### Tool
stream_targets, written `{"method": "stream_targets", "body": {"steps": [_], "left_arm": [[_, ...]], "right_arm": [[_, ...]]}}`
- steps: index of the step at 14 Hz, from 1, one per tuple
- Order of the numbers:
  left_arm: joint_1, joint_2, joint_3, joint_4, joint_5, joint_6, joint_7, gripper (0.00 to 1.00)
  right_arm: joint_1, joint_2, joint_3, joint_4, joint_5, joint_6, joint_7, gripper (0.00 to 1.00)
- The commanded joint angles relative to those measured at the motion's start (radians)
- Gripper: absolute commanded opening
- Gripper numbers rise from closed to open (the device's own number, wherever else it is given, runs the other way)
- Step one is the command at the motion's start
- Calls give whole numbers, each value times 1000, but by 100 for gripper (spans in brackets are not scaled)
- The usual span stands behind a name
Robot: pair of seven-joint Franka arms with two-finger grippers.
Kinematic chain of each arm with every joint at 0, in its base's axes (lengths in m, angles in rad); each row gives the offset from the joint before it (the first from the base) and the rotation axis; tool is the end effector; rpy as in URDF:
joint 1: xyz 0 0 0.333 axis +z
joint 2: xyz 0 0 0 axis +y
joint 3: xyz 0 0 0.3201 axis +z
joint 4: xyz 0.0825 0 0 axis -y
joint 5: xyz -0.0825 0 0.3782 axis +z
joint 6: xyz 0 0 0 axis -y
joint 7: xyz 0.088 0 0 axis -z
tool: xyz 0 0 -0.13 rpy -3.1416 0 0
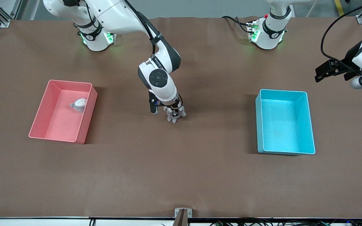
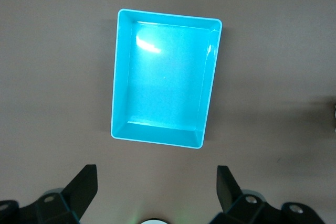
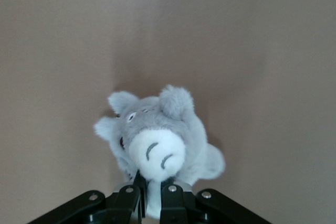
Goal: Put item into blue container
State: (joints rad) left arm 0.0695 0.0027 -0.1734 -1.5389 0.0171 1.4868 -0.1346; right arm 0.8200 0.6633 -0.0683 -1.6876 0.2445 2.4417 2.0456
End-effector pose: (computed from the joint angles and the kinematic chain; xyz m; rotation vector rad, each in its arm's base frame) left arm 0.5371 -0.0535 0.6118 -3.1171 -0.0493 0.0817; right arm 0.4973 0.4767 0.2067 -2.2554 2.0132 0.1615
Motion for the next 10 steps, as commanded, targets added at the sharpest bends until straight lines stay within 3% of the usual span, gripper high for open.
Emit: {"method": "stream_targets", "body": {"steps": [1,2,3,5,7,10], "left_arm": [[-7,11,0,13,-11,-16,20,100],[-7,13,0,13,-11,-16,20,100],[-7,13,0,14,-9,-16,20,100],[-1,13,2,14,-9,-14,21,100],[-5,13,0,13,-9,-14,21,100],[9,13,3,22,-5,-14,21,100]], "right_arm": [[1,26,-11,36,-14,51,65,15],[-11,22,-11,52,-24,45,62,81],[-13,21,-15,66,-49,37,56,100],[-47,16,-21,124,-108,-65,27,100],[-96,13,-19,218,-106,-267,-165,100],[-188,-94,-21,201,-105,-441,-456,100]]}}
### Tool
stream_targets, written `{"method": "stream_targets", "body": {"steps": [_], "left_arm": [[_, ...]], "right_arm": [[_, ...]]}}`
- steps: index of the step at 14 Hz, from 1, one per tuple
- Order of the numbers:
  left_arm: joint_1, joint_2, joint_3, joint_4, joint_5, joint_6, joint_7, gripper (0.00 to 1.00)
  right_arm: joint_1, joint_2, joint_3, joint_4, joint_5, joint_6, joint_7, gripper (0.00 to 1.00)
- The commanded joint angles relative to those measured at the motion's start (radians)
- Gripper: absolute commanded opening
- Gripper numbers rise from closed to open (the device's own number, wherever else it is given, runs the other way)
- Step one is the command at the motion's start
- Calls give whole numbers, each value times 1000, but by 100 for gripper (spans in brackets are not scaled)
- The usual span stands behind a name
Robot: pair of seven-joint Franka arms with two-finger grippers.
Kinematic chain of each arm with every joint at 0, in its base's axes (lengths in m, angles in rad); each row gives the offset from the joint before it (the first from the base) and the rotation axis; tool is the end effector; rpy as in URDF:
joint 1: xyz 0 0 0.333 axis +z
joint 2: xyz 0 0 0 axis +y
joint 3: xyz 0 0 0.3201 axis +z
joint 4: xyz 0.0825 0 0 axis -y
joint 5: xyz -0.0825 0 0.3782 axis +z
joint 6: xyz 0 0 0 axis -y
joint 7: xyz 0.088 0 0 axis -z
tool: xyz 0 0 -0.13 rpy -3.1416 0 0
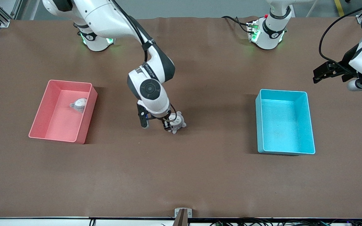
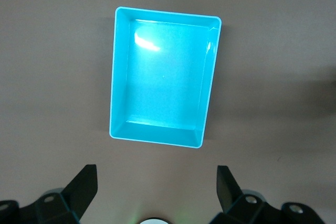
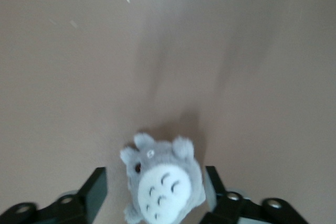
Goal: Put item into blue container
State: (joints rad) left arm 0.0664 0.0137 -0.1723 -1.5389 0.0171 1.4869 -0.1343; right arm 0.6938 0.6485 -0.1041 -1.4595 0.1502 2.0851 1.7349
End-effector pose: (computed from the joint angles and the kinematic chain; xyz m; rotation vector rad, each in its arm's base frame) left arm 0.5400 -0.0544 0.6059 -3.1172 -0.0455 0.0986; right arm 0.5788 0.4143 0.2856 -2.5834 1.7674 0.1079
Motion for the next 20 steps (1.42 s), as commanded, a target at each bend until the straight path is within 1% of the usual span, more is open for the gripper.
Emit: {"method": "stream_targets", "body": {"steps": [1,3,5,6,8,9,11,13,16,17,18,19,20], "left_arm": [[12,6,4,22,-8,-14,19,100],[-3,32,-2,17,-13,-11,15,100],[-42,63,-21,11,-34,7,-7,100],[-62,89,-27,10,-45,33,-33,100],[-147,171,-47,11,-46,114,-167,100],[-210,214,-47,11,-45,162,-253,100],[-301,300,-49,16,-43,283,-446,100],[-394,400,-47,20,-39,386,-627,100],[-502,526,-47,34,-37,582,-894,100],[-531,567,-47,48,-36,630,-978,100],[-565,609,-46,63,-36,666,-1072,100],[-592,646,-42,78,-34,702,-1162,100],[-612,667,-41,80,-34,726,-1250,100]], "right_arm": [[-97,-123,15,-50,-11,-111,-214,100],[-173,-244,15,-158,-9,-106,-352,100],[-259,-375,15,-308,-9,-80,-515,100],[-298,-436,15,-393,-9,-60,-593,100],[-390,-557,15,-592,-8,47,-777,100],[-419,-579,14,-649,-8,61,-843,100],[-509,-612,14,-735,-8,101,-983,100],[-597,-636,15,-827,-8,177,-1115,100],[-701,-659,15,-889,6,179,-1254,100],[-726,-659,15,-906,31,184,-1287,100],[-752,-659,15,-918,76,184,-1320,100],[-761,-656,14,-938,131,200,-1345,100],[-763,-653,12,-959,158,228,-1354,100]]}}
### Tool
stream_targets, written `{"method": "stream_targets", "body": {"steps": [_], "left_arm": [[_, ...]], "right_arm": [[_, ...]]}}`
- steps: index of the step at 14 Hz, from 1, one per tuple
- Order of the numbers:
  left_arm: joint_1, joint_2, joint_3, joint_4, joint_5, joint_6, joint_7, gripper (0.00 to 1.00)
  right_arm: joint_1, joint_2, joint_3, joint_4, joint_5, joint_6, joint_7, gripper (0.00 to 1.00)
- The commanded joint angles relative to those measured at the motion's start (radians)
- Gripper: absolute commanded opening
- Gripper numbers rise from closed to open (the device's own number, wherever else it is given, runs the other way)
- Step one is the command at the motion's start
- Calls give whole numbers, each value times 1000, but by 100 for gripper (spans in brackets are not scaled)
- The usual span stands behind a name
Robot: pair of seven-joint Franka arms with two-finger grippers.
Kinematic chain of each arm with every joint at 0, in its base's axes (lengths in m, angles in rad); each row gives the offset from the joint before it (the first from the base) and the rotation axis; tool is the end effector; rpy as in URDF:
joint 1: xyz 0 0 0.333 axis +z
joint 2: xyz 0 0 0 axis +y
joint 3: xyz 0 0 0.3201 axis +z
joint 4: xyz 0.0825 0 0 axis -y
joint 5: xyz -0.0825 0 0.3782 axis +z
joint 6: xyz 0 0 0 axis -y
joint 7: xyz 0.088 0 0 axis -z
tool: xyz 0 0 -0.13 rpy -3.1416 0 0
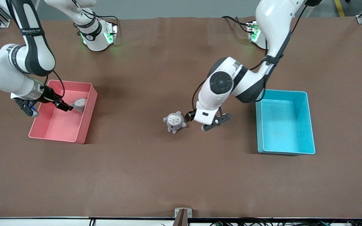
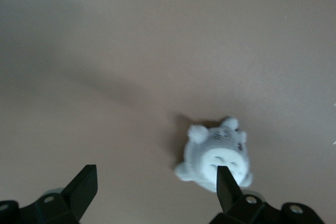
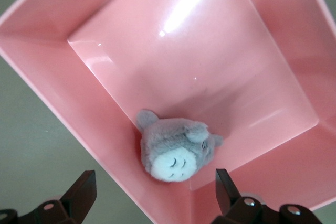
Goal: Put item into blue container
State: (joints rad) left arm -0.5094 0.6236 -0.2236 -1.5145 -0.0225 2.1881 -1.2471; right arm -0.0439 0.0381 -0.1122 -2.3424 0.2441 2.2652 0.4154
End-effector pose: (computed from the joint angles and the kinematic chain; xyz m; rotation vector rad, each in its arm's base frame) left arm 0.5443 -0.4592 0.2946 2.8825 0.8471 -0.1324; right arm 0.4843 -0.0657 0.2945 -2.7761 1.0753 0.2025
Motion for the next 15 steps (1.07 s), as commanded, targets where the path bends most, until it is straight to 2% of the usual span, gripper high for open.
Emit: {"method": "stream_targets", "body": {"steps": [1,4,7,10,12,15], "left_arm": [[-49,73,10,54,6,62,-203,100],[-92,116,12,50,4,137,-386,100],[-126,146,15,51,4,153,-442,100],[-126,165,17,48,4,272,-524,100],[-127,191,17,51,12,286,-534,100],[-127,215,24,53,42,294,-534,100]], "right_arm": [[-25,-40,22,-107,67,95,-35,100],[-21,-17,23,-179,72,229,-35,100],[-5,26,23,-183,112,266,-35,100],[10,86,25,-181,116,336,-35,100],[24,115,25,-179,129,365,-35,100],[28,121,25,-179,130,369,-36,78]]}}
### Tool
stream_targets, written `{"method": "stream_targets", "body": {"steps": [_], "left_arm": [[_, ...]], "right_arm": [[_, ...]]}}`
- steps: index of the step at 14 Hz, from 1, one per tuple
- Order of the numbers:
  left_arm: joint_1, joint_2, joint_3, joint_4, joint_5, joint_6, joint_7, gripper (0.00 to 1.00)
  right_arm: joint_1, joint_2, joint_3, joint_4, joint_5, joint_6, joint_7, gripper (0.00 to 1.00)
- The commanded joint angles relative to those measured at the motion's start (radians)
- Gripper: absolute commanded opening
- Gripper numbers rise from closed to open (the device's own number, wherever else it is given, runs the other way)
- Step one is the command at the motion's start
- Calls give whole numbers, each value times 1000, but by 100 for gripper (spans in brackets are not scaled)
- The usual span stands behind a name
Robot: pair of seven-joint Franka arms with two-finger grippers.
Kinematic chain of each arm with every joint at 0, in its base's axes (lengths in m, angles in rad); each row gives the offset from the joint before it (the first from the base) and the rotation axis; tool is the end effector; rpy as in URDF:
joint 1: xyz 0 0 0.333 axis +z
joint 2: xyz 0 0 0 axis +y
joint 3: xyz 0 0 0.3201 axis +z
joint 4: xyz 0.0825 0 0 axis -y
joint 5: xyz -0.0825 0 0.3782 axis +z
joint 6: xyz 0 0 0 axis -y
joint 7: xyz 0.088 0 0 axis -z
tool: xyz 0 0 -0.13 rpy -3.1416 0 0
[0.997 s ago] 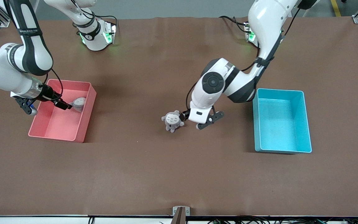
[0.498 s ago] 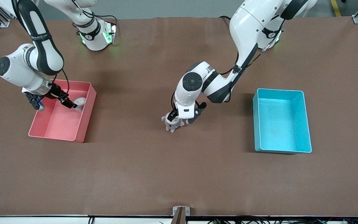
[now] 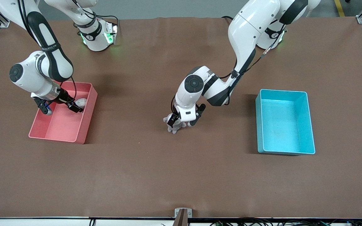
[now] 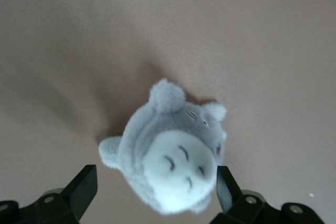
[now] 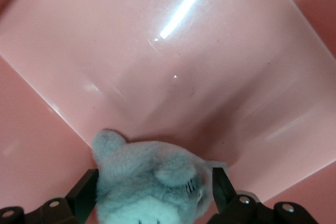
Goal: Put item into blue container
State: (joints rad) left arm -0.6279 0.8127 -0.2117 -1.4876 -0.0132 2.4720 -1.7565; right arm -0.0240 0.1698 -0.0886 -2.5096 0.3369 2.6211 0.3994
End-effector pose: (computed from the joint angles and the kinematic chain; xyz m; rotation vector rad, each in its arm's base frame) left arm 0.5119 -0.5300 0.1995 2.5550 1.4051 -0.1461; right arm 0.4542 -0.0567 0.1980 -2.7628 1.1823 0.1125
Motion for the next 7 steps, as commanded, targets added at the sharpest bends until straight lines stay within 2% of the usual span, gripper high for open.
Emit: {"method": "stream_targets", "body": {"steps": [1,2,3,4,5,7], "left_arm": [[-9,36,26,29,38,22,-26,100],[-10,40,28,29,39,50,-26,100],[-18,42,29,29,44,71,-24,97],[-22,43,29,27,47,82,-24,77],[-22,54,29,29,47,88,-24,57],[-19,63,31,29,52,90,-9,26]], "right_arm": [[9,-10,3,-11,37,7,-22,65],[6,-12,3,-9,37,2,-30,50],[6,-12,3,-9,37,0,-33,31],[3,-12,3,-8,37,-1,-34,12],[2,-12,3,-6,37,-3,-34,3],[1,-15,1,12,37,-35,-34,0]]}}
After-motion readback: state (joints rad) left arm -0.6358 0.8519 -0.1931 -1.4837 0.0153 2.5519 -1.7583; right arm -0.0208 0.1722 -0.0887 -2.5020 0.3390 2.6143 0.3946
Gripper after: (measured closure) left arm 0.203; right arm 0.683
